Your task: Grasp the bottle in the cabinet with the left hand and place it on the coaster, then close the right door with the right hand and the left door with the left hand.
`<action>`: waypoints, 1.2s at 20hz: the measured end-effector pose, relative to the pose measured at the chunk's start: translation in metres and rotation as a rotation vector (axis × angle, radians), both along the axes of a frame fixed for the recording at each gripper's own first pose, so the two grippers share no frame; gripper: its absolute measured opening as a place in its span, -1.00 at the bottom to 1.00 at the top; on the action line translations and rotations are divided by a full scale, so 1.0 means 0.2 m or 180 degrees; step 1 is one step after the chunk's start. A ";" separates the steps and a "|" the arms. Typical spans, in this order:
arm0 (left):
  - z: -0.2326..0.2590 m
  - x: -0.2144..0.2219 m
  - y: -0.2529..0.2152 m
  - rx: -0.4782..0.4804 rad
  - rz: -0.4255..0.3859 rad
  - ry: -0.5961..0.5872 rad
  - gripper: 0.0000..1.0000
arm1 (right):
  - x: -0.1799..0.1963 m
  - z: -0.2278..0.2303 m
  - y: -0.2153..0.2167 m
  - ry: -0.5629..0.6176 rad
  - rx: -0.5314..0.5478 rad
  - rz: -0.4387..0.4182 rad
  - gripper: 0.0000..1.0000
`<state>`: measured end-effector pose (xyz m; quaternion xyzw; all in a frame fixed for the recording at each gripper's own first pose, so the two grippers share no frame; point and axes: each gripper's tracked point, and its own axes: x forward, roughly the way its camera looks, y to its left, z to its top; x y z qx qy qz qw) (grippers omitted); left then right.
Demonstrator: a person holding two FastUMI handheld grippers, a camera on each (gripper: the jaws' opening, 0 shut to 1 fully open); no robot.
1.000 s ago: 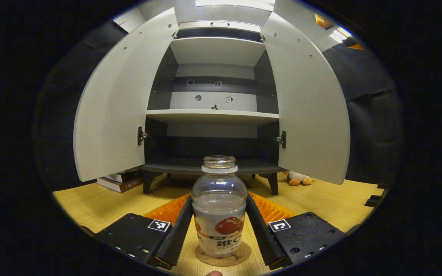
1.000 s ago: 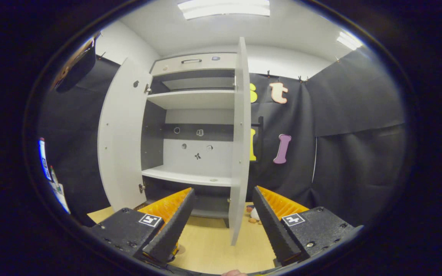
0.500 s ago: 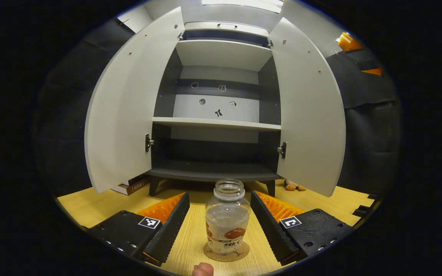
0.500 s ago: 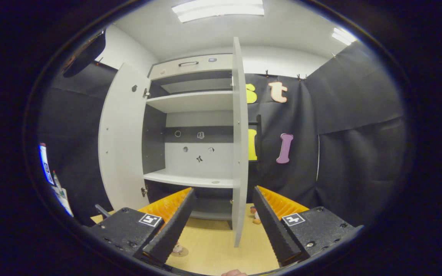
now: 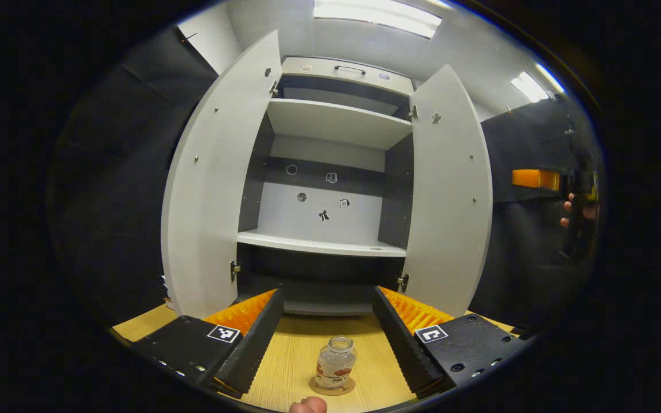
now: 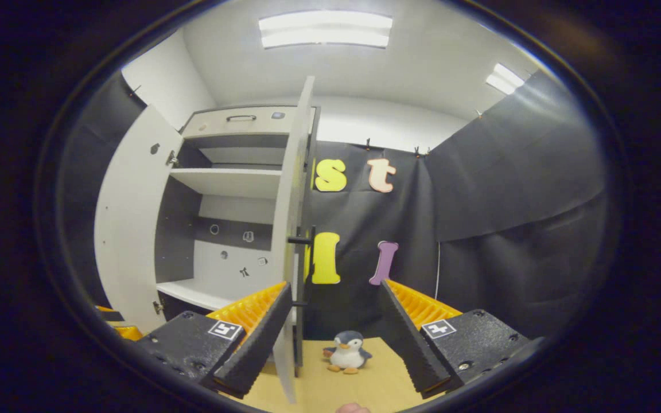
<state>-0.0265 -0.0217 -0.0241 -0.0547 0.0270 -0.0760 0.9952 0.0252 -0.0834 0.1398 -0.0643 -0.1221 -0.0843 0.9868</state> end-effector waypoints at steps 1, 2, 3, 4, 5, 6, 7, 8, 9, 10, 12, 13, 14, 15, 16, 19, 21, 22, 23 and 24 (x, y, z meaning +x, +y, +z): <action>0.05 -0.01 0.02 -0.0030 -0.0012 0.0000 0.90 | 0.05 0.03 -0.02 -0.0046 0.0004 -0.0015 0.98; 0.07 -0.02 0.03 -0.0046 -0.0003 0.0008 0.90 | 0.10 0.05 -0.06 -0.0054 0.0013 -0.0051 0.96; 0.09 -0.03 0.05 -0.0049 0.0024 0.0016 0.90 | 0.14 0.06 -0.09 -0.0042 0.0029 -0.0087 0.96; 0.11 -0.04 0.07 -0.0035 0.0067 0.0006 0.90 | 0.17 0.06 -0.11 -0.0021 0.0051 -0.0112 0.97; 0.13 -0.04 0.09 -0.0005 0.0119 -0.0022 0.89 | 0.21 0.07 -0.12 -0.0025 0.0069 -0.0094 0.96; 0.14 -0.05 0.10 0.0033 0.0149 -0.0049 0.90 | 0.25 0.07 -0.13 0.0002 0.0073 -0.0087 0.97; 0.15 -0.05 0.10 0.0064 0.0168 -0.0071 0.90 | 0.29 0.06 -0.15 0.0035 0.0065 -0.0088 0.99; 0.16 -0.06 0.10 0.0078 0.0168 -0.0091 0.90 | 0.32 0.06 -0.16 0.0063 0.0058 -0.0091 0.96; 0.15 -0.06 0.09 0.0088 0.0150 -0.0089 0.89 | 0.34 0.06 -0.15 0.0086 0.0059 -0.0065 0.96; 0.15 -0.07 0.09 0.0103 0.0150 -0.0084 0.99 | 0.35 0.05 -0.15 0.0103 0.0073 -0.0046 0.99; 0.16 -0.08 0.09 0.0137 0.0172 -0.0111 0.89 | 0.36 0.06 -0.12 0.0068 0.0054 0.0015 0.89; 0.16 -0.07 0.09 0.0142 0.0188 -0.0117 0.89 | 0.36 0.07 -0.10 0.0039 0.0053 0.0051 0.89; 0.16 -0.08 0.08 0.0138 0.0199 -0.0114 0.89 | 0.36 0.06 -0.10 0.0056 0.0043 0.0065 0.89; 0.16 -0.07 0.08 0.0131 0.0205 -0.0113 0.89 | 0.37 0.06 -0.10 0.0076 0.0036 0.0077 0.89; 0.16 -0.06 0.09 0.0126 0.0215 -0.0121 0.89 | 0.37 0.06 -0.08 0.0101 0.0042 0.0106 0.82; 0.18 -0.04 0.08 0.0098 0.0212 -0.0152 0.89 | 0.38 0.04 0.05 0.0152 0.0134 0.0420 0.89; 0.19 -0.03 0.08 0.0105 0.0225 -0.0180 0.89 | 0.39 0.02 0.20 0.0167 0.0166 0.0663 0.87; 0.20 -0.03 0.07 0.0104 0.0228 -0.0190 0.89 | 0.40 0.02 0.25 0.0166 0.0126 0.0715 0.87; 0.20 -0.04 0.07 0.0097 0.0232 -0.0197 0.89 | 0.41 0.03 0.31 0.0137 0.0069 0.0749 0.88; 0.20 -0.05 0.08 0.0090 0.0248 -0.0194 0.89 | 0.43 0.03 0.37 0.0142 -0.0010 0.0778 0.87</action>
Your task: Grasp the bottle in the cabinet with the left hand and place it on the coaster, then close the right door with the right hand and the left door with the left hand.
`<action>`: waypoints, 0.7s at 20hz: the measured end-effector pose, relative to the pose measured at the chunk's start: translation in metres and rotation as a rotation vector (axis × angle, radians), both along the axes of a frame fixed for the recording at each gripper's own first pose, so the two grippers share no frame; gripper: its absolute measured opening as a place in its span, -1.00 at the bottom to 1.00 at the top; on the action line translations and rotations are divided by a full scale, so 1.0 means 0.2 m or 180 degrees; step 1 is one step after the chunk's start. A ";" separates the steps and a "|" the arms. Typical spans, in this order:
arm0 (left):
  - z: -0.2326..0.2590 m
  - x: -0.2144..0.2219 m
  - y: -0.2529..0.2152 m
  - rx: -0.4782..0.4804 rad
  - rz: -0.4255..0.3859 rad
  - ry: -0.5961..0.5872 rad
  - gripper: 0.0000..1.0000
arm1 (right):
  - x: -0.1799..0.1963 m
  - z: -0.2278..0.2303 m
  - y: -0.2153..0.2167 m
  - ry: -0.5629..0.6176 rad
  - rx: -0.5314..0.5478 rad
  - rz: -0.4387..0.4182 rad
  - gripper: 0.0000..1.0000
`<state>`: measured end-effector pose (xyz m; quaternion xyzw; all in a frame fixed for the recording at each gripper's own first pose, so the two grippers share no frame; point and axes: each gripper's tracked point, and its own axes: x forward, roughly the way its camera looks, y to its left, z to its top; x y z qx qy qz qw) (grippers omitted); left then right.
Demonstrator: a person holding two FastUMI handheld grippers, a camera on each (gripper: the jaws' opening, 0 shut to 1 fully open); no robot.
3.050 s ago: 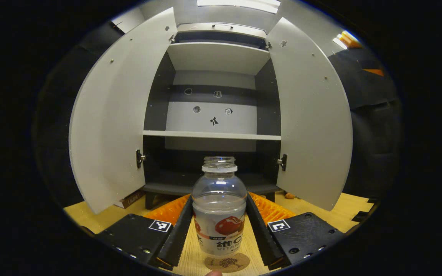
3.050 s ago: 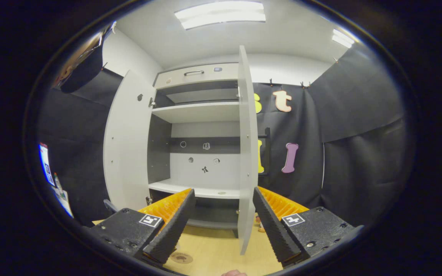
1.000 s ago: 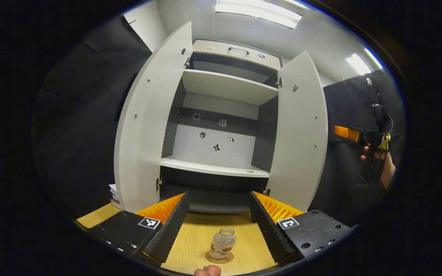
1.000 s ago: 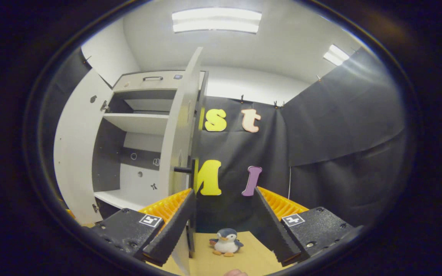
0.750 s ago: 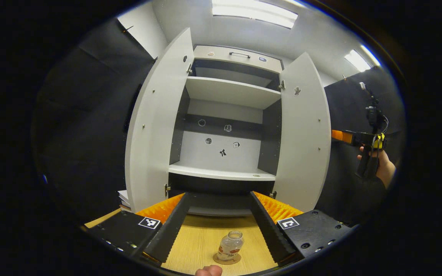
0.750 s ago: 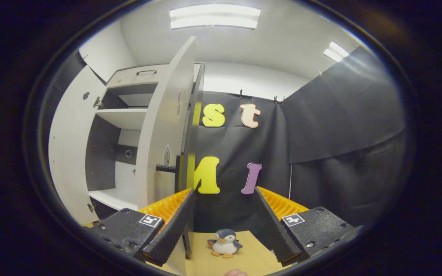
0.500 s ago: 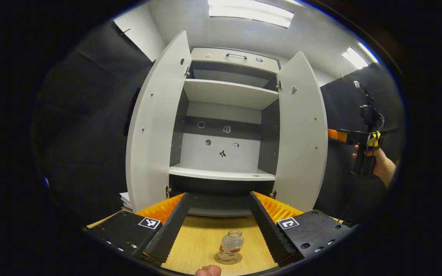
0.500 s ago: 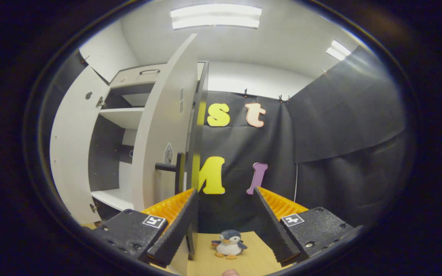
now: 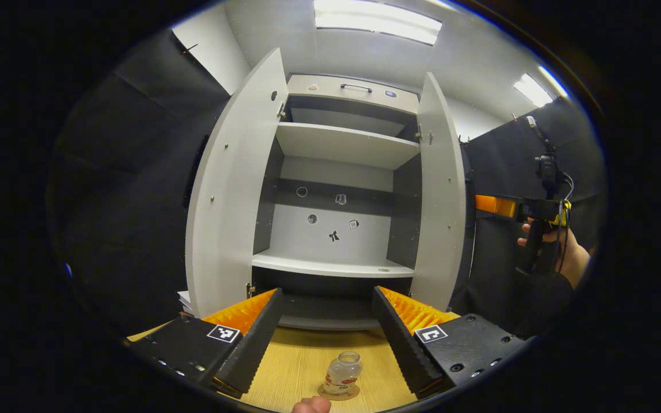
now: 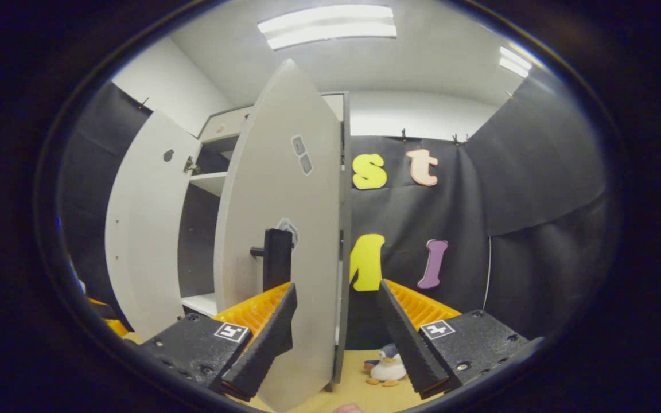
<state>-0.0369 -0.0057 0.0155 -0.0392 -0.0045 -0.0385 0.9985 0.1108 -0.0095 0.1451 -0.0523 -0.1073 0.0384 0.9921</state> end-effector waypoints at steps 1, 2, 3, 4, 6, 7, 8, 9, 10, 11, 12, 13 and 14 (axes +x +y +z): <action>-0.01 -0.01 0.01 -0.0006 0.0017 0.0010 0.89 | 0.03 0.00 0.06 -0.0038 -0.0060 0.0036 0.79; -0.02 -0.02 0.02 -0.0003 0.0039 0.0026 0.89 | 0.05 -0.01 0.12 -0.0036 -0.0107 0.0082 0.79; -0.02 -0.02 0.03 0.0004 0.0068 0.0040 0.89 | 0.06 -0.02 0.18 -0.0047 -0.0101 0.0153 0.88; -0.02 -0.03 0.05 0.0006 0.0102 0.0040 0.99 | 0.10 -0.04 0.25 -0.0006 -0.0090 0.0243 0.80; -0.02 -0.05 0.10 0.0017 0.0187 0.0024 0.90 | 0.16 -0.08 0.37 0.0031 -0.0053 0.0359 0.91; -0.02 -0.06 0.12 0.0024 0.0236 0.0013 0.90 | 0.20 -0.09 0.40 0.0018 -0.0069 0.0357 0.92; -0.01 -0.06 0.14 0.0028 0.0289 0.0005 0.90 | 0.23 -0.09 0.42 0.0006 -0.0097 0.0341 0.97; -0.01 -0.07 0.17 0.0024 0.0333 0.0000 0.90 | 0.24 -0.09 0.44 -0.0004 -0.0109 0.0347 0.96; -0.01 -0.08 0.19 0.0021 0.0369 -0.0004 1.00 | 0.23 -0.08 0.46 -0.0019 -0.0105 0.0363 0.99; -0.01 -0.09 0.21 0.0023 0.0408 -0.0003 0.90 | 0.22 -0.07 0.44 -0.0059 -0.0092 0.0352 0.99; -0.01 -0.10 0.24 0.0031 0.0442 -0.0002 0.99 | 0.20 -0.05 0.44 -0.0093 -0.0077 0.0351 0.97; -0.01 -0.10 0.27 0.0041 0.0477 -0.0008 0.99 | 0.19 -0.03 0.44 -0.0122 -0.0072 0.0343 0.97; 0.00 -0.10 0.30 0.0053 0.0521 -0.0024 0.90 | 0.17 -0.02 0.43 -0.0145 -0.0080 0.0316 0.96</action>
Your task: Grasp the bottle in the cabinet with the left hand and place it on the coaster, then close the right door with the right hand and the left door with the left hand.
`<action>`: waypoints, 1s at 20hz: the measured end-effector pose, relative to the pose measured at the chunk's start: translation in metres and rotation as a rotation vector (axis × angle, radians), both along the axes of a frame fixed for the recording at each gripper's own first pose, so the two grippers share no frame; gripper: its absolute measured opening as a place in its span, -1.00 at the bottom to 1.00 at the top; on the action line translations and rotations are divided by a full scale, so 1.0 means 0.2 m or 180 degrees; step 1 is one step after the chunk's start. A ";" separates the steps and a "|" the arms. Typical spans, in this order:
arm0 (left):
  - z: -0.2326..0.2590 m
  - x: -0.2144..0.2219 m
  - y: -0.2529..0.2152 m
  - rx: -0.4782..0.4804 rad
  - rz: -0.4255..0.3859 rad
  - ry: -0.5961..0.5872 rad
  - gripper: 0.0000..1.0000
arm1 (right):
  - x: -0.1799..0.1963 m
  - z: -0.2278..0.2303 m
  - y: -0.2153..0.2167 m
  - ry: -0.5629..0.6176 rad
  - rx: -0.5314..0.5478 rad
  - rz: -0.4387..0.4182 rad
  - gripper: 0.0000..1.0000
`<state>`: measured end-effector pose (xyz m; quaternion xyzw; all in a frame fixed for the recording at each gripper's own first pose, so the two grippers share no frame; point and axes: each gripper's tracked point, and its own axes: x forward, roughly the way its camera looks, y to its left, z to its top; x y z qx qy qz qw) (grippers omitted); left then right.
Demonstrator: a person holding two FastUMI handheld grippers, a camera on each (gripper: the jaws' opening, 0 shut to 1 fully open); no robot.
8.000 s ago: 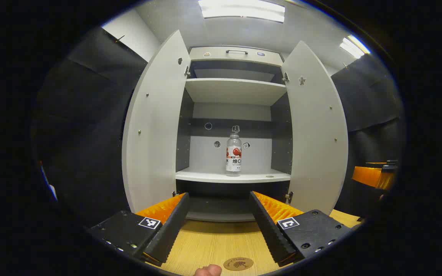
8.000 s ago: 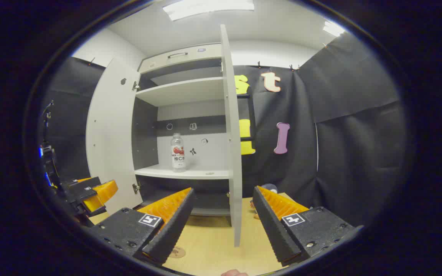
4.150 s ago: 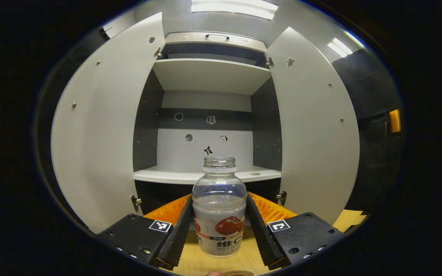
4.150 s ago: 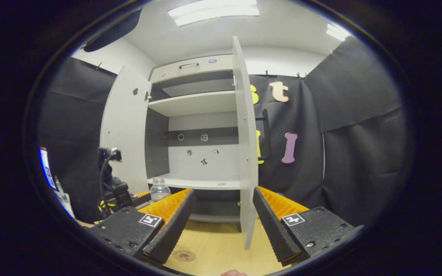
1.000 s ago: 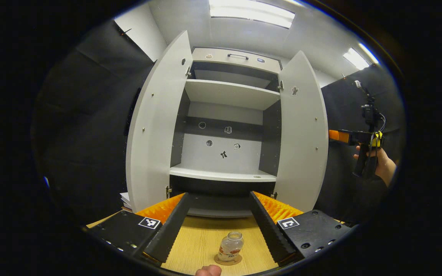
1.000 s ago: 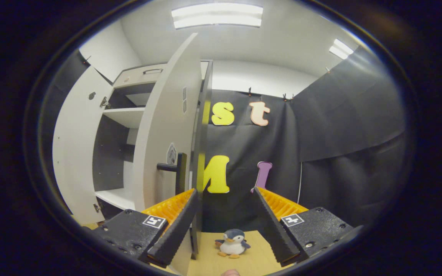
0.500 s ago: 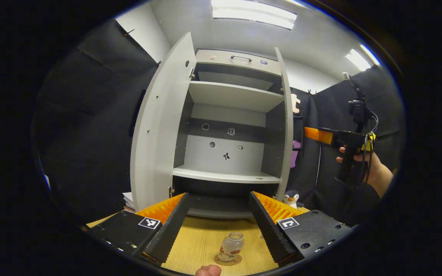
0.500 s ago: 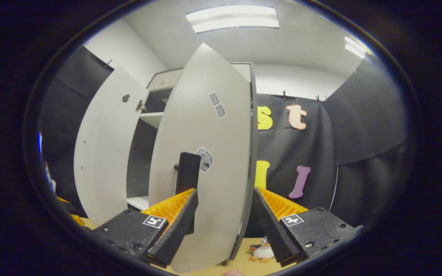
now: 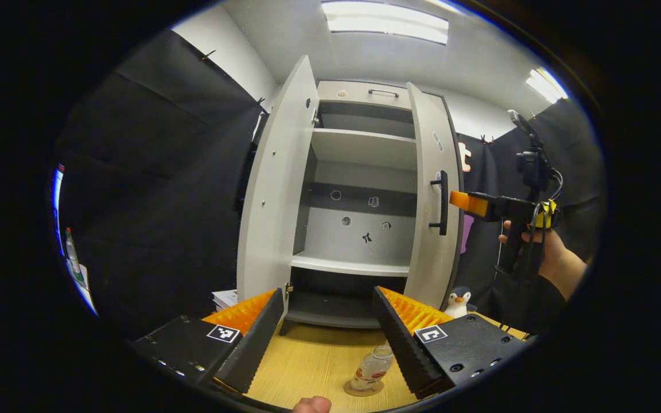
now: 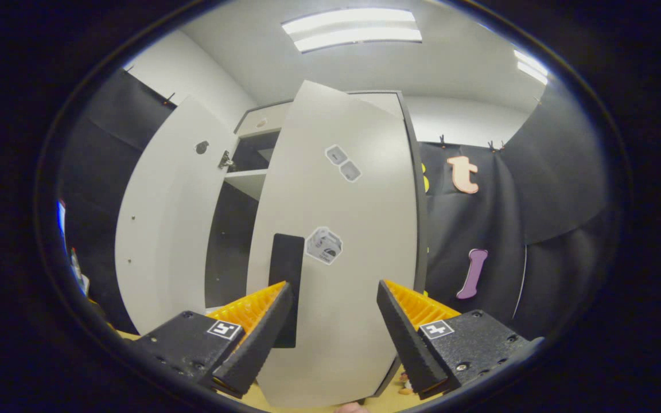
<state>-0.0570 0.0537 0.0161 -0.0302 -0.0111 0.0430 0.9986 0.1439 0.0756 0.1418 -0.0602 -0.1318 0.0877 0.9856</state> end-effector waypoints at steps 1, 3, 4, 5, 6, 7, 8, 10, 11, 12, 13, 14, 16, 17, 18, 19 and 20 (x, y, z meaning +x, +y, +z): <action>0.02 0.00 0.03 0.0006 0.0039 -0.0027 0.89 | -0.03 0.01 -0.03 -0.0012 -0.0005 -0.0030 0.96; 0.05 0.01 0.04 -0.0001 0.0036 -0.0062 0.89 | -0.12 0.00 -0.08 0.0007 0.0039 -0.0083 0.96; 0.06 0.02 0.05 -0.0001 0.0030 -0.0070 0.89 | -0.18 -0.02 -0.11 0.0026 0.0087 -0.0100 0.96; 0.08 0.03 0.05 -0.0001 0.0024 -0.0081 0.89 | -0.23 -0.04 -0.13 0.0042 0.0113 -0.0117 0.96; 0.09 0.04 0.05 0.0002 0.0011 -0.0094 0.89 | -0.27 -0.08 -0.16 0.0059 0.0139 -0.0166 0.96; 0.09 0.05 0.05 0.0004 0.0004 -0.0104 0.89 | -0.31 -0.12 -0.18 0.0070 0.0158 -0.0212 0.95; 0.10 0.06 0.04 0.0001 -0.0006 -0.0109 0.99 | -0.36 -0.16 -0.20 0.0083 0.0171 -0.0244 0.96; 0.09 0.07 -0.01 -0.0027 -0.0084 -0.0091 0.89 | -0.45 -0.28 -0.22 0.0149 0.0204 -0.0290 0.97; 0.09 0.07 -0.03 -0.0029 -0.0131 -0.0076 0.89 | -0.49 -0.34 -0.22 0.0212 0.0233 -0.0308 0.95; 0.09 0.08 -0.06 -0.0018 -0.0168 -0.0068 0.99 | -0.53 -0.40 -0.22 0.0266 0.0258 -0.0305 0.96; 0.09 0.08 -0.07 -0.0004 -0.0200 -0.0059 0.89 | -0.57 -0.45 -0.22 0.0305 0.0280 -0.0292 0.96; 0.09 0.08 -0.09 -0.0002 -0.0231 -0.0043 0.99 | -0.60 -0.50 -0.21 0.0347 0.0296 -0.0289 0.96; 0.08 0.08 -0.12 -0.0044 -0.0288 -0.0022 0.99 | -0.67 -0.60 -0.22 0.0479 0.0307 -0.0313 0.96; 0.10 0.07 -0.13 -0.0064 -0.0300 -0.0048 0.99 | -0.70 -0.65 -0.23 0.0531 0.0324 -0.0310 0.96; 0.14 0.06 -0.12 -0.0078 -0.0282 -0.0108 0.94 | -0.73 -0.68 -0.23 0.0554 0.0321 -0.0280 0.97; 0.19 0.05 -0.09 -0.0105 -0.0217 -0.0197 0.90 | -0.76 -0.69 -0.22 0.0559 0.0317 -0.0225 0.96; 0.26 0.05 -0.03 -0.0163 -0.0124 -0.0323 0.99 | -0.78 -0.69 -0.21 0.0557 0.0328 -0.0169 0.96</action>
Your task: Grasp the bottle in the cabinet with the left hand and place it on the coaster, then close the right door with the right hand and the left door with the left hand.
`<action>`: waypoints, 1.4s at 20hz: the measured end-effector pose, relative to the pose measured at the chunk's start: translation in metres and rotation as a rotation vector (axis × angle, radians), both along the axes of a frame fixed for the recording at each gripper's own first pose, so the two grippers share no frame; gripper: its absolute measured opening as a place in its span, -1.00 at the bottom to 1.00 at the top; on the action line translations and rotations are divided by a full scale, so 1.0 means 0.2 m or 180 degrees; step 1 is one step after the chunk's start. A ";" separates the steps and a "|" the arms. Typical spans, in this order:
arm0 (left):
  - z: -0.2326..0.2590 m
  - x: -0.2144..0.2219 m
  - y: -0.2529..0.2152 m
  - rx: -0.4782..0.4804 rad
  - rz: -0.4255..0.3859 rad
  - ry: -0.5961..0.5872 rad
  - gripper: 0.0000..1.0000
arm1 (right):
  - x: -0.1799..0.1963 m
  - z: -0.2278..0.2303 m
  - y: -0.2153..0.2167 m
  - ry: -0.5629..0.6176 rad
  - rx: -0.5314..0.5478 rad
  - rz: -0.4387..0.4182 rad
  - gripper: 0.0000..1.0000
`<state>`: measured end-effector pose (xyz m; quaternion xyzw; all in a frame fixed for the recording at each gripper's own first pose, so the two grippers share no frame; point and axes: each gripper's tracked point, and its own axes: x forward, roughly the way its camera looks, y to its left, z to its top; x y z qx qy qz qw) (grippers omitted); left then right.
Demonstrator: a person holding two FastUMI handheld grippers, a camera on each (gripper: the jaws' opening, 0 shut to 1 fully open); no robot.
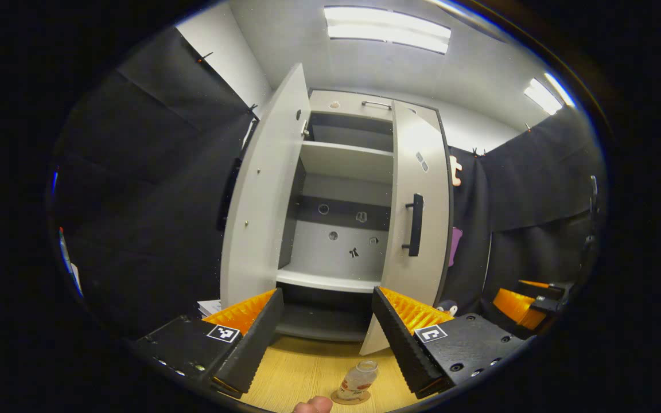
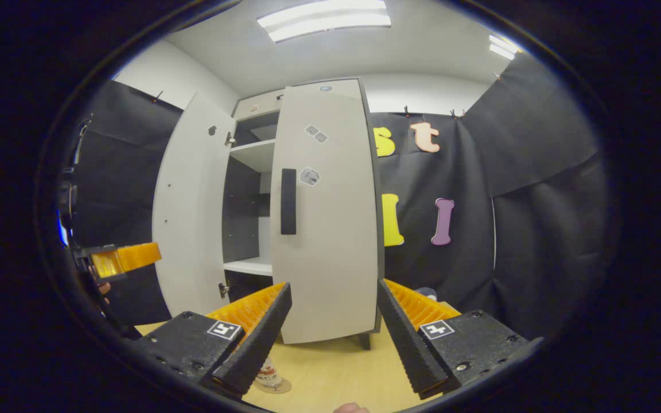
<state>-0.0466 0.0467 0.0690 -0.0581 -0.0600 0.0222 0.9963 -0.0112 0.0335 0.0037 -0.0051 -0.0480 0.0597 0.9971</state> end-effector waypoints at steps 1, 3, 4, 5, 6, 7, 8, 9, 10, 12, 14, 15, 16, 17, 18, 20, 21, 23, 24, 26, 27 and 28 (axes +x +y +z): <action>0.08 0.01 0.06 -0.0055 0.0063 -0.0125 0.99 | -0.01 0.01 0.00 -0.0022 0.0025 0.0048 0.96; 0.23 0.02 0.28 -0.0095 0.0362 -0.0279 0.80 | -0.03 0.02 -0.01 -0.0033 0.0068 0.0073 0.96; 0.28 0.01 0.44 -0.0059 0.0657 -0.0321 1.00 | -0.03 0.02 -0.02 -0.0025 0.0082 0.0072 0.96; 0.33 -0.01 0.62 -0.0007 0.0950 -0.0413 1.00 | -0.03 0.01 -0.02 -0.0001 0.0087 0.0061 0.96; 0.36 0.00 0.77 0.0012 0.1143 -0.0489 1.00 | -0.04 -0.01 -0.02 0.0035 0.0080 0.0049 0.96; 0.38 0.03 0.89 0.0005 0.1238 -0.0532 1.00 | -0.06 -0.02 -0.02 0.0059 0.0072 0.0044 0.95; 0.38 0.08 0.99 0.0009 0.1317 -0.0544 0.99 | -0.06 -0.02 -0.02 0.0068 0.0063 0.0049 0.96; 0.38 0.16 1.07 0.0002 0.1391 -0.0488 0.99 | -0.07 -0.02 -0.01 0.0074 0.0052 0.0053 0.96; 0.37 0.25 1.10 0.0026 0.1407 -0.0421 1.00 | -0.08 -0.02 -0.01 0.0087 0.0048 0.0056 0.96; 0.28 0.40 1.11 0.0098 0.1473 -0.0215 0.89 | -0.11 -0.01 -0.01 0.0085 0.0053 0.0064 0.96; 0.17 0.48 1.11 0.0101 0.1462 -0.0048 0.89 | -0.14 -0.02 -0.03 0.0097 0.0035 0.0035 0.96; 0.17 0.47 1.15 0.0107 0.1489 -0.0026 0.99 | -0.14 -0.02 -0.05 0.0095 0.0027 0.0000 0.96; 0.21 0.46 1.16 0.0153 0.1544 -0.0121 0.89 | -0.14 -0.02 -0.08 0.0093 0.0028 -0.0049 0.96; 0.21 0.47 1.14 0.0161 0.1574 -0.0163 0.89 | -0.14 -0.03 -0.11 0.0111 0.0043 -0.0099 0.95; 0.20 0.46 1.12 0.0157 0.1600 -0.0181 0.99 | -0.14 -0.03 -0.12 0.0130 0.0071 -0.0132 0.96; 0.19 0.45 1.09 0.0195 0.1566 -0.0191 0.99 | -0.13 -0.02 -0.14 0.0130 0.0143 -0.0154 0.96; 0.19 0.45 1.07 0.0199 0.1526 -0.0176 0.87 | -0.12 -0.01 -0.14 0.0122 0.0171 -0.0151 0.96; 0.20 0.45 1.01 0.0196 0.1365 -0.0155 0.85 | -0.10 0.00 -0.15 0.0097 0.0214 -0.0152 0.96; 0.20 0.47 0.94 0.0195 0.1258 -0.0146 0.97 | -0.09 -0.01 -0.14 0.0102 0.0223 -0.0132 0.96; 0.21 0.52 0.78 0.0258 0.1074 -0.0150 0.86 | -0.07 0.00 -0.11 0.0106 0.0236 -0.0087 0.96; 0.22 0.53 0.72 0.0294 0.1018 -0.0179 0.86 | -0.07 0.01 -0.10 0.0104 0.0242 -0.0057 0.96; 0.22 0.54 0.68 0.0305 0.0970 -0.0204 0.86 | -0.07 0.01 -0.09 0.0106 0.0237 -0.0045 0.97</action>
